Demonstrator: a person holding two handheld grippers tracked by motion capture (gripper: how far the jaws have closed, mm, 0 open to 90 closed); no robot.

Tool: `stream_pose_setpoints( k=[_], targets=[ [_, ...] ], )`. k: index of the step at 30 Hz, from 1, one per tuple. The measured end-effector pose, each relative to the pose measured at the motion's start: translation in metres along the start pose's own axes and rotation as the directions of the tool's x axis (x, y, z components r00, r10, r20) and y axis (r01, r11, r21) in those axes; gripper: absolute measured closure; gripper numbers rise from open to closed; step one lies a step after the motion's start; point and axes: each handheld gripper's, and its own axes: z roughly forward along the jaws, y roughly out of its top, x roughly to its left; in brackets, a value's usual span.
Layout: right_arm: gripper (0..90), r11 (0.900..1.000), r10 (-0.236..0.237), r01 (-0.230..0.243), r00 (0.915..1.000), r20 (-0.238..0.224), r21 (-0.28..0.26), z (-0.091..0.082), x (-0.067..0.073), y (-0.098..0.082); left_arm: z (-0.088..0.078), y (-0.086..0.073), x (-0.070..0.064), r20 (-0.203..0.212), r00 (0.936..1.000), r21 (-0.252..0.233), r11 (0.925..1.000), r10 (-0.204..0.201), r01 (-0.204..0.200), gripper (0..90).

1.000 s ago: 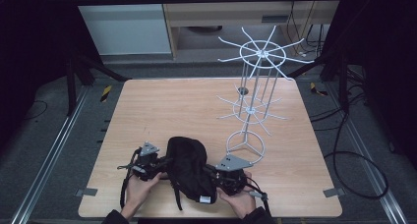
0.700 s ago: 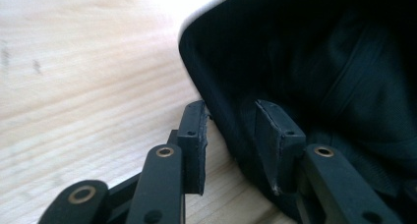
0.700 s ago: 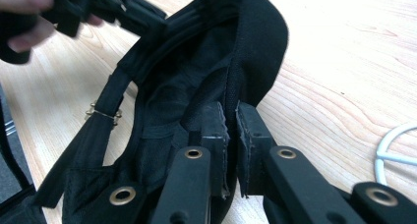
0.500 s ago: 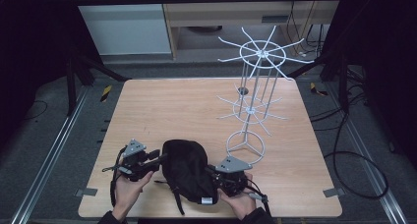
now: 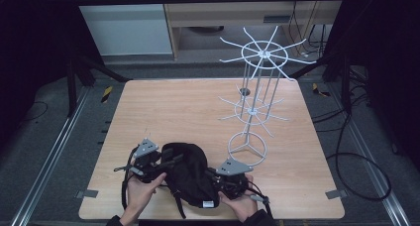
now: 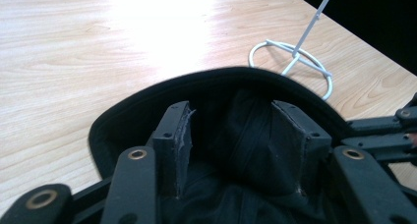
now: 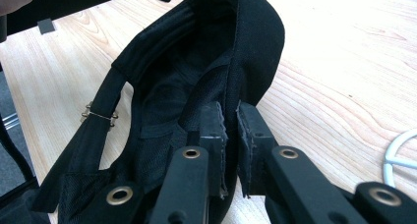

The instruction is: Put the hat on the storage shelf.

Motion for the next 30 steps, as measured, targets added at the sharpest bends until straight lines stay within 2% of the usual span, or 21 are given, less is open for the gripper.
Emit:
stream_pose_setpoints(
  k=[12, 20, 23, 27, 30],
  targets=[
    [82.4, 1.000, -0.011, 0.011, 0.9999, -0.009, -0.010, 0.001, 0.002, 0.000, 0.018, 0.001, -0.014, 0.031, 0.9995, 0.020, 0.9998, -0.008, 0.008, 42.6],
    [82.1, 1.000, -0.028, 0.028, 0.9992, -0.029, -0.011, 0.004, 0.006, 0.000, 0.029, 0.001, -0.023, 0.037, 0.9993, 0.027, 0.9996, -0.008, 0.007, 38.3],
    [81.9, 0.999, -0.032, 0.032, 0.9992, -0.026, -0.009, 0.005, 0.006, 0.000, 0.032, 0.002, -0.024, 0.033, 0.9993, 0.030, 0.9994, -0.019, 0.018, 37.5],
    [82.0, 0.999, -0.036, 0.035, 0.9988, -0.034, -0.003, 0.005, 0.004, -0.001, 0.035, 0.006, -0.023, 0.049, 0.9970, 0.032, 0.9977, -0.061, 0.059, 36.2],
    [81.8, 0.999, -0.043, 0.043, 0.9979, -0.048, -0.001, 0.006, 0.007, -0.001, 0.037, 0.007, -0.025, 0.041, 0.9973, 0.032, 0.9977, -0.060, 0.059, 35.9]
  ],
)
